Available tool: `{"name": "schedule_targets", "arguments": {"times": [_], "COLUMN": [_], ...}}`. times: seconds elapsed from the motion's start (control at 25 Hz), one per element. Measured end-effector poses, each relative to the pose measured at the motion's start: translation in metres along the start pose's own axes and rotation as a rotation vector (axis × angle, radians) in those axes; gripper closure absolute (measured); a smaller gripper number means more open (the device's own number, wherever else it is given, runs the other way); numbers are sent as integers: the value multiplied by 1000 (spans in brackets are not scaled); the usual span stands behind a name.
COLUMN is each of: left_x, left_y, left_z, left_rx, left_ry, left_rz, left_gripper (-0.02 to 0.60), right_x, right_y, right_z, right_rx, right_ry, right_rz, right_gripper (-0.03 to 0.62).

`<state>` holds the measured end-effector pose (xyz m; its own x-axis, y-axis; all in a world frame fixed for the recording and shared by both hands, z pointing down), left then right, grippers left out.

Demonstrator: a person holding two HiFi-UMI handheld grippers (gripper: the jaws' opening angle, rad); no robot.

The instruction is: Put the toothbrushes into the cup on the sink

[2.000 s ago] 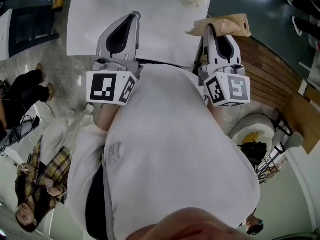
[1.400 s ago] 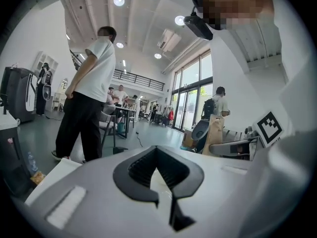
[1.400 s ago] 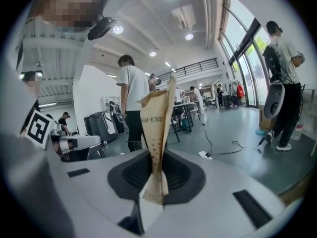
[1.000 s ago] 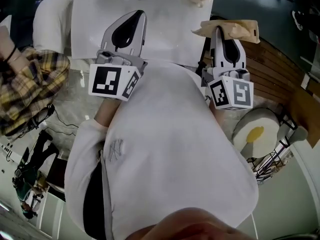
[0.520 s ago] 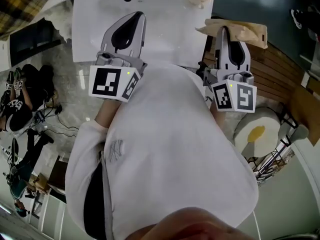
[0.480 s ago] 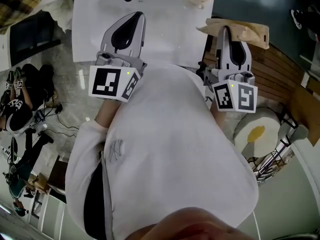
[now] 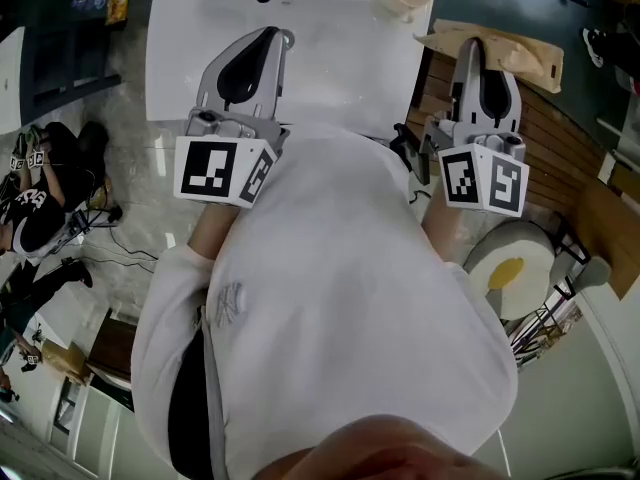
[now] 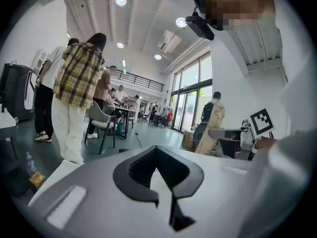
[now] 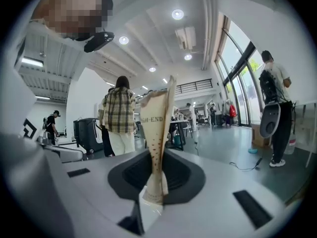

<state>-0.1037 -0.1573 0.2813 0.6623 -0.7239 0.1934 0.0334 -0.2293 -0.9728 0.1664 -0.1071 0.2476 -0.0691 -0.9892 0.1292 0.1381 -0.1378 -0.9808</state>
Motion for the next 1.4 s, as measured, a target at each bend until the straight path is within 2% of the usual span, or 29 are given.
{"name": "schedule_targets", "arguments": {"times": [0.36, 0.72, 1.4], "left_x": [3, 17, 20], "left_y": [4, 6, 2], "left_z": [-1, 4, -3], "left_rx": [0, 39, 39], "left_ry": [23, 18, 67], "left_rz": [-2, -20, -67], "left_gripper": [580, 580, 580], "right_x": [29, 65, 107], "right_y": [3, -13, -64], "right_z": [13, 30, 50], "right_rx": [-7, -28, -17], "right_ry": [13, 116, 155], "right_rz": [44, 153, 59], "right_gripper": [539, 540, 540]}}
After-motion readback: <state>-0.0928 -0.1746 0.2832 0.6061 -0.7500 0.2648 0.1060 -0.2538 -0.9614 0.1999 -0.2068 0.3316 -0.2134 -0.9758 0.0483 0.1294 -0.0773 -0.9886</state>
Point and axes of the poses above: the fingertips, and each gripper's own axes: x forward along the fingers, z to its right, y out of its top, the point moved 7 cm from there along -x, backward along the fingers, and after that the axes turned 4 degrees about x, right-handed, at the moved point
